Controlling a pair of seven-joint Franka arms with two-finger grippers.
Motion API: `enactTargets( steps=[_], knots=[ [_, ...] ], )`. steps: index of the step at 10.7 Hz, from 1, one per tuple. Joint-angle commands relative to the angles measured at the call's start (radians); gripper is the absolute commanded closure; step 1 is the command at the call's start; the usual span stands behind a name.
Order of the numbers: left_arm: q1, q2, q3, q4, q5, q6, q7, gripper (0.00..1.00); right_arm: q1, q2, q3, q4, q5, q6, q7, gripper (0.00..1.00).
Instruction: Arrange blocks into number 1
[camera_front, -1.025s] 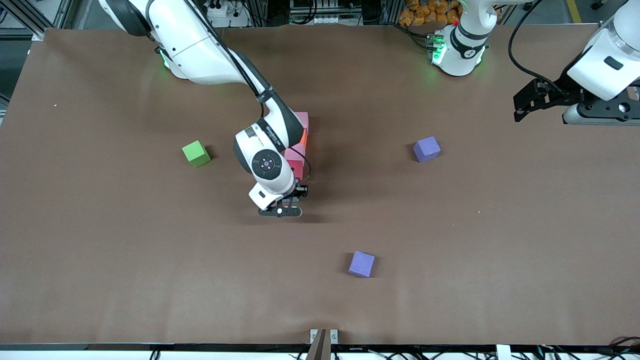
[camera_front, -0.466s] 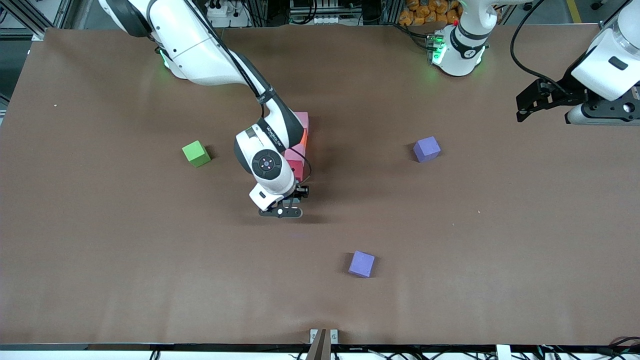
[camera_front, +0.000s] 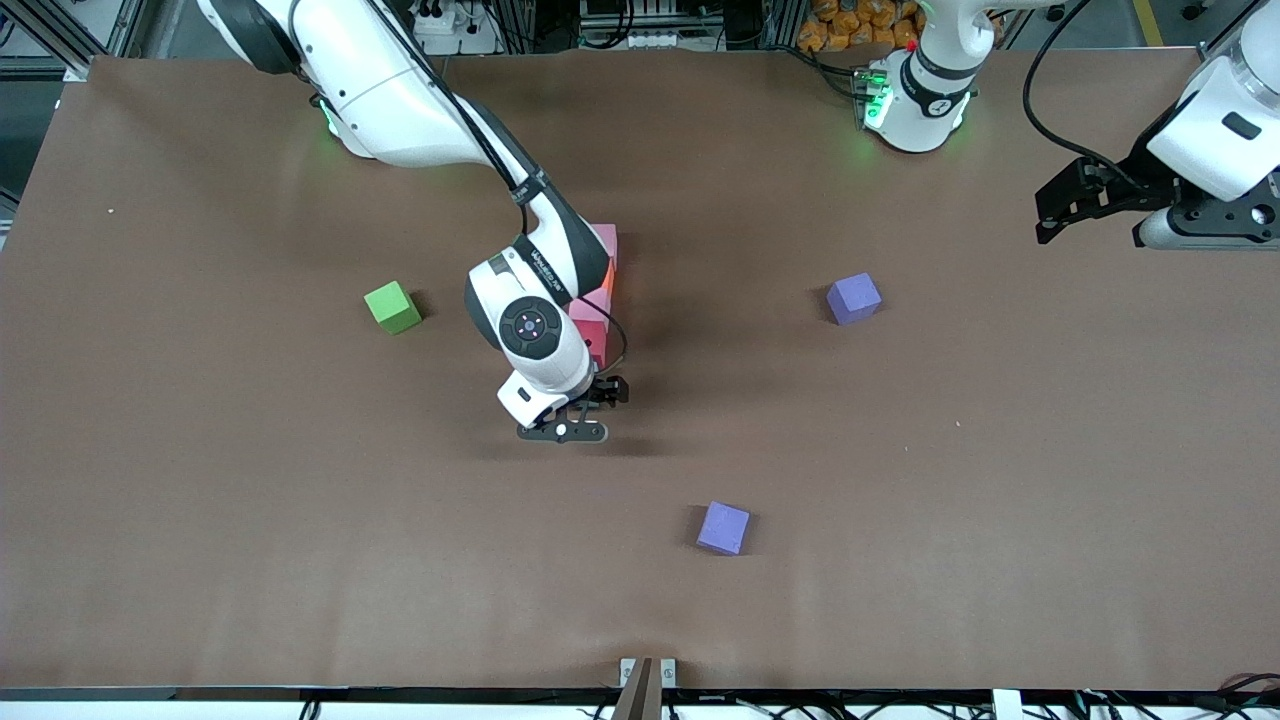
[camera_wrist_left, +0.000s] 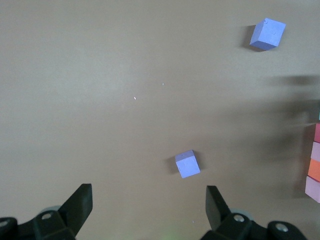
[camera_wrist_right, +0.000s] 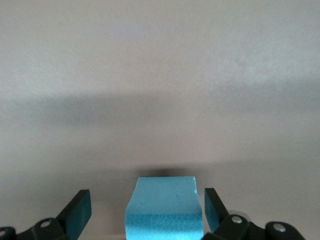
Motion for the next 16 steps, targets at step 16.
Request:
enactTargets(
  steps=[16],
  knots=[
    [0.005,0.0,-0.003,0.017,-0.012,-0.028,0.029,0.0,-0.576,-0.666,0.03,0.093,-0.07,-0.764,-0.388,0.0]
  ],
)
